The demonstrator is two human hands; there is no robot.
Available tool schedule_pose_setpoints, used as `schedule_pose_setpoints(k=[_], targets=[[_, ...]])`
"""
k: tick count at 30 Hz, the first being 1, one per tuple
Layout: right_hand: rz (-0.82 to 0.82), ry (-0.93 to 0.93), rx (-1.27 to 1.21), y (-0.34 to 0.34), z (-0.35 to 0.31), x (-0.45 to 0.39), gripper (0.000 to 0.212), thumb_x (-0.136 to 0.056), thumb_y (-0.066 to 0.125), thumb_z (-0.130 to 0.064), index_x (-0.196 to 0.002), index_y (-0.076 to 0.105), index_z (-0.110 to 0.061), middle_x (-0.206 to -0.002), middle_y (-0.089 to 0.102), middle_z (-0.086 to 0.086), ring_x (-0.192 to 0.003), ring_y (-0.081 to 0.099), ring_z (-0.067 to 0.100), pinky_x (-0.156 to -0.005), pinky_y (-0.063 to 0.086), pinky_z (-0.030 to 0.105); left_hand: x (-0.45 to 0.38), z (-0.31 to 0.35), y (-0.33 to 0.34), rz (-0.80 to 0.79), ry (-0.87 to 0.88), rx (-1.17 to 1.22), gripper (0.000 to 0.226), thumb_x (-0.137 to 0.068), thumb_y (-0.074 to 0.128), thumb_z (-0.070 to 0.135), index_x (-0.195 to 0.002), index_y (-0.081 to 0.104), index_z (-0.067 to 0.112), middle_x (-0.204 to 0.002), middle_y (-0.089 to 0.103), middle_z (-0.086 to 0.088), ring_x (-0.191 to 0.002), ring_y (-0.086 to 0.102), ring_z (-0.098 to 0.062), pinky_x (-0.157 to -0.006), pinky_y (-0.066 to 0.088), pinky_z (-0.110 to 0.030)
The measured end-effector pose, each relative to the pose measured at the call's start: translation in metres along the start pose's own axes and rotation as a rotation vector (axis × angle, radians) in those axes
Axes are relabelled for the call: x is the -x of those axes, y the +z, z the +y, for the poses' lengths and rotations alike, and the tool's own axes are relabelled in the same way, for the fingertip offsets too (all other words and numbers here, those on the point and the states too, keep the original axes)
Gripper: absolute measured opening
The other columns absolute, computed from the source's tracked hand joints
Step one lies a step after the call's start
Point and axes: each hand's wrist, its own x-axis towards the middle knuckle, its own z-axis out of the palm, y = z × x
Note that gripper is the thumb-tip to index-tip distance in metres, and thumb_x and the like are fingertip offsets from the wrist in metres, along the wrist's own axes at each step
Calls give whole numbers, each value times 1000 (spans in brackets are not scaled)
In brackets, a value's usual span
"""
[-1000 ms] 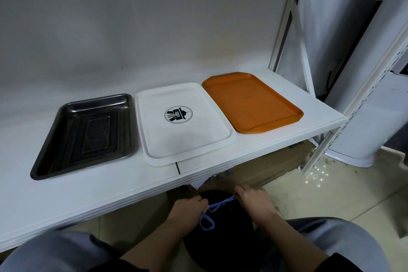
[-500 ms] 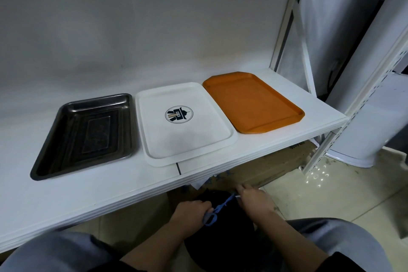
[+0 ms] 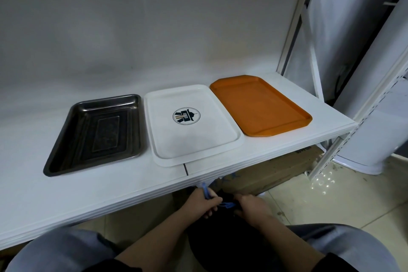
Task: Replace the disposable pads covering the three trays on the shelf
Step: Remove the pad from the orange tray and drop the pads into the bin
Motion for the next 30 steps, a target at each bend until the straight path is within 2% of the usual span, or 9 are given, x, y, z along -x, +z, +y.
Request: schedule_pose_setpoints(k=[4, 7, 10, 14, 17, 19, 21, 26, 30], targets=[[18, 50, -29, 5, 4, -1, 36, -91, 53, -34, -123, 51, -17, -119, 62, 10, -106, 61, 28, -81, 49, 34, -1, -27, -3, -92, -82, -109, 8, -88, 66, 17, -95, 63, 19, -89, 67, 1, -68, 67, -4, -65, 56, -23], [53, 55, -77, 6, 6, 2, 31, -91, 52, -29, -119, 49, -16, -118, 58, 8, -102, 60, 29, -71, 44, 32, -2, -33, 2, -242, -115, -419, 58, -83, 72, 22, -136, 46, 17, -135, 51, -3, -122, 52, -15, -104, 41, -24], [54, 27, -223, 8, 4, 5, 19, -87, 54, -18, -104, 46, -19, -113, 51, 6, -93, 59, 29, -66, 38, 31, -4, -26, 12, -441, -186, -484, 91, -85, 70, 29, -151, 11, 12, -155, 17, -3, -143, 21, -21, -114, 21, -24], [26, 42, -565, 17, 3, -1, 28, -80, 47, 4, -82, 43, -23, -89, 58, 6, -63, 61, 15, -54, 45, 29, -10, -24, 28, -485, -257, -578, 90, -90, 59, 43, -152, 0, 15, -158, 8, -5, -146, 10, -26, -118, 17, -34], [23, -2, -604, 35, 8, -9, 42, -75, 49, 8, -73, 48, -34, -88, 59, -2, -79, 57, 10, -74, 48, 23, -17, -36, 36, -475, -290, -720, 89, -90, 52, 50, -152, -3, 18, -160, 0, -4, -147, 0, -26, -119, 12, -42], [-36, -53, -548, 47, 7, -15, 44, -79, 52, 4, -86, 61, -39, -109, 59, 2, -104, 56, 17, -94, 43, 24, -19, -45, 38, -448, -277, -834, 87, -91, 50, 49, -152, -4, 19, -160, -5, -2, -147, -6, -24, -119, 6, -44], [-165, -78, -453, 58, 4, -18, 37, -87, 50, -3, -117, 63, -21, -131, 50, 6, -123, 47, 21, -104, 33, 22, -21, -54, 38, -437, -279, -873, 84, -91, 49, 49, -153, -1, 21, -160, -9, -3, -147, -10, -24, -120, 2, -44], [-348, -74, -424, 80, -4, -25, 46, -91, 48, -16, -137, 48, -14, -146, 36, 9, -135, 35, 29, -113, 27, 36, -29, -66, 33, -432, -303, -777, 70, -93, 49, 45, -152, 16, 25, -159, -14, -7, -147, -8, -28, -121, 5, -40], [-469, -45, -436, 90, -12, -29, 52, -94, 50, -26, -144, 39, -18, -151, 29, 7, -136, 34, 30, -114, 28, 40, -30, -66, 35, -460, -350, -676, 53, -96, 48, 33, -143, 37, 10, -156, 18, -14, -139, 28, -32, -111, 29, -32]])
